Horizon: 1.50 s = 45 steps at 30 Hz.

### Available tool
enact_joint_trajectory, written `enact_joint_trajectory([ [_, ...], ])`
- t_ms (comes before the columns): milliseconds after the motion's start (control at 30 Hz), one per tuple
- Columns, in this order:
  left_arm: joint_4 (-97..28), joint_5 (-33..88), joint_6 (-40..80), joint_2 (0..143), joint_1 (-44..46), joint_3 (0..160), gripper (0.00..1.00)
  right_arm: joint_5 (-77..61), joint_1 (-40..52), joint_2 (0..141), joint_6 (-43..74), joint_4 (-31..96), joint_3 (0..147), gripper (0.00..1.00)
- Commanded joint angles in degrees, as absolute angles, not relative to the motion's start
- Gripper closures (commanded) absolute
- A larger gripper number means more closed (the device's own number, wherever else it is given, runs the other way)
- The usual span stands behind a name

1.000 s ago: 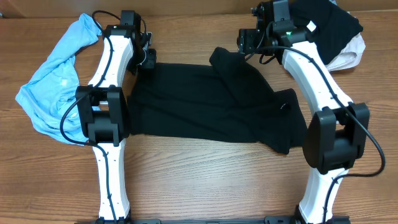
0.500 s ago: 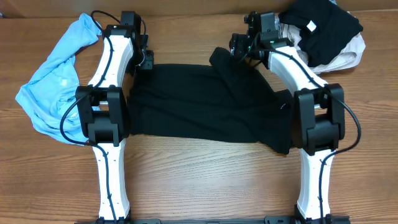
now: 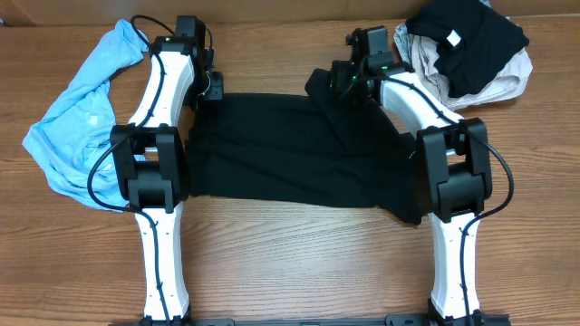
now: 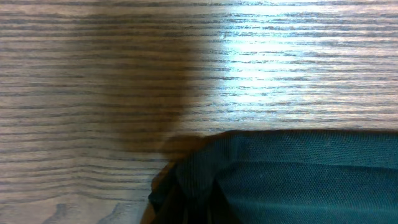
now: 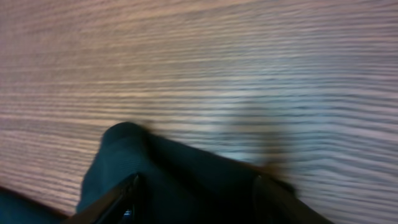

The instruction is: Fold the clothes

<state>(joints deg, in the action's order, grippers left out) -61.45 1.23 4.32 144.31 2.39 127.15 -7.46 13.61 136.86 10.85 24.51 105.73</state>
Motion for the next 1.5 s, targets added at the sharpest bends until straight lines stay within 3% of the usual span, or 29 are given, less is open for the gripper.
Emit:
enact_joint_trajectory([
  [0, -61.19, 0.01, 4.95, 145.01, 2.2, 127.96, 0.96, -6.02, 15.62, 138.39, 10.22, 23.81, 106.15, 0.39],
  [133, -61.12, 0.01, 4.93, 145.01, 2.2, 127.96, 0.96, -6.04, 16.05, 138.39, 10.22, 22.85, 106.15, 0.49],
  [300, -60.9, 0.01, 4.95, 145.01, 2.2, 127.96, 0.96, -5.65, 16.05, 138.34, 10.24, 22.9, 106.17, 0.75],
  [400, -60.58, -0.01, 4.93, 145.01, 2.17, 127.98, 0.96, -3.51, 15.33, 138.1, 10.26, 23.0, 107.68, 0.84],
  [500, -60.12, -0.51, 4.93, 144.97, 2.07, 128.01, 0.96, -3.46, 14.41, 137.56, 10.24, 25.87, 111.24, 0.85],
  [667, -60.18, -0.49, 4.93, 144.86, 1.76, 128.09, 0.96, -3.46, 12.62, 136.73, 10.22, 35.99, 120.6, 0.76],
  [867, -60.18, -0.47, 4.93, 144.2, 1.13, 128.51, 0.96, -3.6, 10.02, 136.7, 10.2, 52.05, 131.39, 0.81],
  [1000, -60.12, -0.38, 4.95, 143.96, 0.93, 129.95, 0.96, -8.64, 9.17, 136.73, 7.84, 56.16, 132.31, 0.82],
  [1067, -60.12, -0.38, 4.95, 143.96, 0.93, 130.61, 0.96, -10.24, 9.15, 137.01, 7.18, 55.13, 130.98, 0.72],
  [1233, -60.16, 0.4, 5.39, 143.98, 1.02, 130.61, 0.96, -13.06, 10.92, 138.1, 4.93, 48.53, 126.78, 0.61],
  [1367, -60.18, 2.57, 5.37, 143.98, 1.06, 130.61, 0.96, -12.8, 13.43, 140.42, 2.68, 43.4, 124.75, 0.38],
  [1467, -60.62, 2.79, 5.34, 143.98, 1.1, 130.61, 0.96, -12.43, 14.57, 142.93, 2.72, 40.66, 124.73, 0.36],
])
